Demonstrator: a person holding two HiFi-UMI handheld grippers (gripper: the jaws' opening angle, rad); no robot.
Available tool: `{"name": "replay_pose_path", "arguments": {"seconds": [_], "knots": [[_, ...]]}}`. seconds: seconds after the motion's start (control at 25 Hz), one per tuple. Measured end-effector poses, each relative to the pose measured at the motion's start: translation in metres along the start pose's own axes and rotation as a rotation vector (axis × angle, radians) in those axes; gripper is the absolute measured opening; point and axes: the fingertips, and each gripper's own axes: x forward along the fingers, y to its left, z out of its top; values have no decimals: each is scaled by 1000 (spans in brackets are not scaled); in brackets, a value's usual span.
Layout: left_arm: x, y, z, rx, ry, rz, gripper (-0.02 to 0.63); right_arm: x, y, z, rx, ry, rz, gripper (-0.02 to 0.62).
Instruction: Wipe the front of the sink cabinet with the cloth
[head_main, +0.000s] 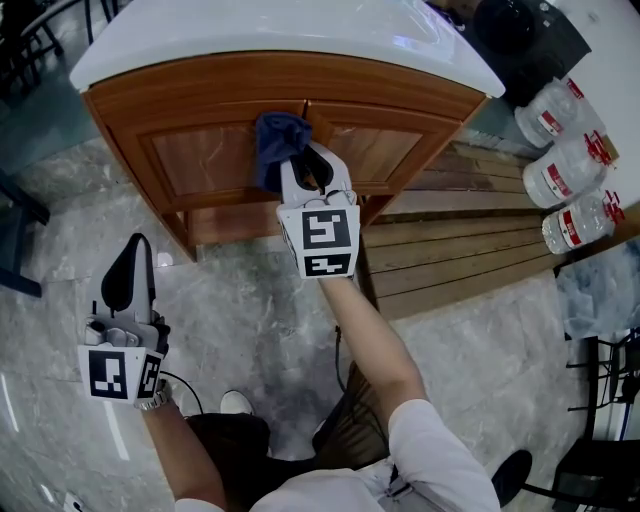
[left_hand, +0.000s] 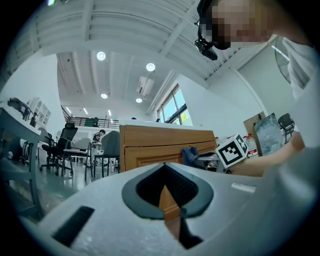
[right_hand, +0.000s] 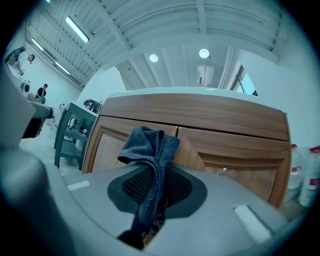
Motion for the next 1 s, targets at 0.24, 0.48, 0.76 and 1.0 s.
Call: {"name": "replay_pose_path", "arguments": {"seconds": [0.24, 0.48, 0.76, 1.0], "knots": [[0, 1, -5, 0, 10, -5, 1, -10, -28, -10, 5, 15, -54, 71], [0, 1, -5, -5, 6, -8, 0, -19, -52, -14, 1, 26, -108, 71], [4, -1, -9, -2, 16, -24, 2, -31, -103, -31, 21, 71, -212, 69], [9, -7, -10, -4, 18, -36, 2, -44, -145, -48, 35, 105, -289, 69]]}}
